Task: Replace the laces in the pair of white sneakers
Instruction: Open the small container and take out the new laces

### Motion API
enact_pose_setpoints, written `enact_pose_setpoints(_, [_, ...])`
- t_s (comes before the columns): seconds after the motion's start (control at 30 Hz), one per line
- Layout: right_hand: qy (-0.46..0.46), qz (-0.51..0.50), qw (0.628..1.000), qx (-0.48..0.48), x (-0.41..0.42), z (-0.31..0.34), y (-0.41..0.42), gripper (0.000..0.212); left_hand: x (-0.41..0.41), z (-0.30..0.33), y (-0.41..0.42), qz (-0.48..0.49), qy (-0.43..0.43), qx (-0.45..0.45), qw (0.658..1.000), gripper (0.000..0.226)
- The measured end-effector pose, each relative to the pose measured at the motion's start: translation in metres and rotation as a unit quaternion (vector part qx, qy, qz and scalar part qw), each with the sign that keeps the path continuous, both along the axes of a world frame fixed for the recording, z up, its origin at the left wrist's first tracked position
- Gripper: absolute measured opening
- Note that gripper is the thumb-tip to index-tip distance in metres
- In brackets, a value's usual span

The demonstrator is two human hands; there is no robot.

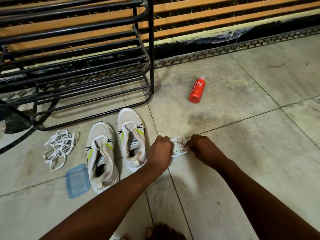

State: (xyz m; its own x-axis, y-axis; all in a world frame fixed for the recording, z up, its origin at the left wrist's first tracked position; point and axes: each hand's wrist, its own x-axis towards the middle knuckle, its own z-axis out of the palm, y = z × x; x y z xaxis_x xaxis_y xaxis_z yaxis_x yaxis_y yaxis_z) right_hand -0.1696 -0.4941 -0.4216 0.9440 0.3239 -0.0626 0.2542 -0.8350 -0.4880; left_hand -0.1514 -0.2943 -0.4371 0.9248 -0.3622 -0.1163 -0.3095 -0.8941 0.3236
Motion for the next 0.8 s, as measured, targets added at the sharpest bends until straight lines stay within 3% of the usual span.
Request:
enact_pose_setpoints(0.2, [-0.048, -0.079, 0.996, 0.023, -0.001, -0.004, 0.015, 0.024, 0.001, -0.004, 0.002, -0.019, 0.002, 0.011, 1.000, 0.020])
enact_pose_setpoints(0.3, [-0.065, -0.111, 0.991, -0.027, 0.000, -0.006, 0.029, 0.023, 0.001, -0.004, 0.002, -0.013, -0.001, -0.001, 1.000, 0.021])
enact_pose_setpoints(0.43, [-0.095, -0.036, 0.981, -0.166, 0.004, -0.010, 0.039, 0.027, 0.000, 0.000, 0.002, -0.026, -0.014, 0.011, 0.999, 0.019])
enact_pose_setpoints(0.53, [-0.088, 0.008, 0.977, -0.194, 0.008, -0.005, 0.043, 0.030, 0.000, 0.003, 0.002, -0.029, -0.023, 0.013, 0.999, 0.015])
enact_pose_setpoints(0.63, [-0.025, 0.033, 0.973, -0.229, 0.013, 0.004, 0.045, 0.021, -0.001, 0.005, 0.002, -0.032, -0.022, 0.014, 0.999, 0.014])
enact_pose_setpoints(0.8, [-0.031, 0.004, 0.973, -0.228, 0.009, 0.008, 0.041, 0.016, -0.006, 0.004, 0.008, -0.030, -0.019, -0.032, 0.999, 0.030])
